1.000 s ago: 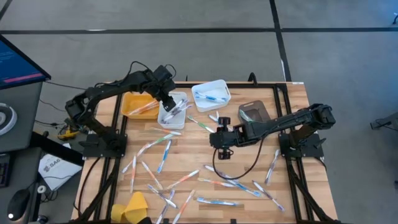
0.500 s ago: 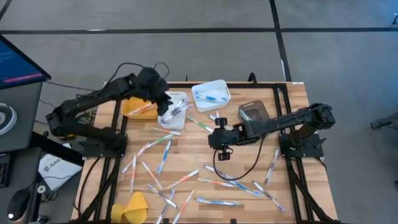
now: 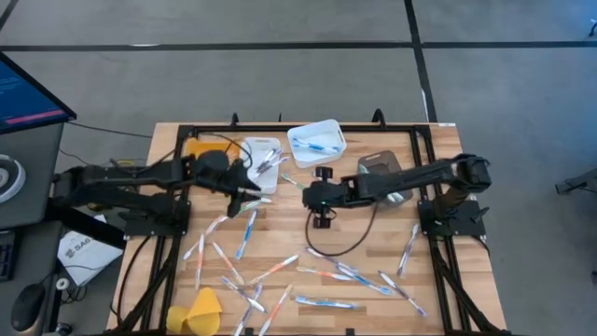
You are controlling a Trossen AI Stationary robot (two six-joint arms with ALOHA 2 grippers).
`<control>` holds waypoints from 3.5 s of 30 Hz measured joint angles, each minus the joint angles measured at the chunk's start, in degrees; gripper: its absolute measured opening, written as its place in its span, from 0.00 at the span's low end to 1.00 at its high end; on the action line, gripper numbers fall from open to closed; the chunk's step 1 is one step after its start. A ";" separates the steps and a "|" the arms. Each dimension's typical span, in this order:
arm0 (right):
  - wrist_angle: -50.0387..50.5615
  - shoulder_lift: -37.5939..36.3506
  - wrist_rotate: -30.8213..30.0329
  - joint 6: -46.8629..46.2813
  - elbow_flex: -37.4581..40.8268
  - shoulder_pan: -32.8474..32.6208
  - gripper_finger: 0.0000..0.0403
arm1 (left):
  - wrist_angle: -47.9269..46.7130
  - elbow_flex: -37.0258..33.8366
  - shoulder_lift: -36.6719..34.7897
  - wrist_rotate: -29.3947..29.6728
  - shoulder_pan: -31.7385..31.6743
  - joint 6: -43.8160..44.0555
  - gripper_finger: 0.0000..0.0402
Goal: Pick & Place Toothbrushes
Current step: Put the green toothbrush into the black bin
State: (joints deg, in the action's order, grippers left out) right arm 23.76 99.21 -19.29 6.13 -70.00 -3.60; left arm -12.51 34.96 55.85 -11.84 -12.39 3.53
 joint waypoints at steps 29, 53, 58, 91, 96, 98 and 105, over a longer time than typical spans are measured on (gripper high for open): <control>-7.13 13.51 3.20 -2.23 -0.08 7.32 0.63 | 18.48 -12.28 -3.01 0.25 7.35 0.17 0.33; -6.48 17.21 13.53 -6.21 -0.17 10.54 0.30 | 18.78 -12.29 -2.99 0.18 7.35 0.19 0.33; -6.40 17.26 13.78 -4.35 -0.13 10.38 0.06 | 18.78 -12.29 -2.99 0.18 7.35 0.17 0.33; 30.41 16.12 -8.62 -16.70 -20.39 -2.22 0.03 | 18.83 -12.29 -2.99 0.16 7.33 0.18 0.33; 44.49 16.10 -12.78 -26.67 -22.96 -5.29 0.03 | 18.70 -12.29 -2.99 0.16 7.33 0.18 0.33; 51.68 16.10 -13.83 -32.48 -23.06 -6.56 0.03 | 18.58 -12.29 -2.99 0.16 7.35 0.19 0.33; 64.79 14.45 -17.18 -47.47 -21.50 -9.66 0.04 | 18.51 -12.29 -2.99 0.16 7.33 0.17 0.33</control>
State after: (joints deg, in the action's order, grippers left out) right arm 88.55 113.66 -36.47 -41.33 -91.50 -13.25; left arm 6.00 22.68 52.86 -11.68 -5.06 3.71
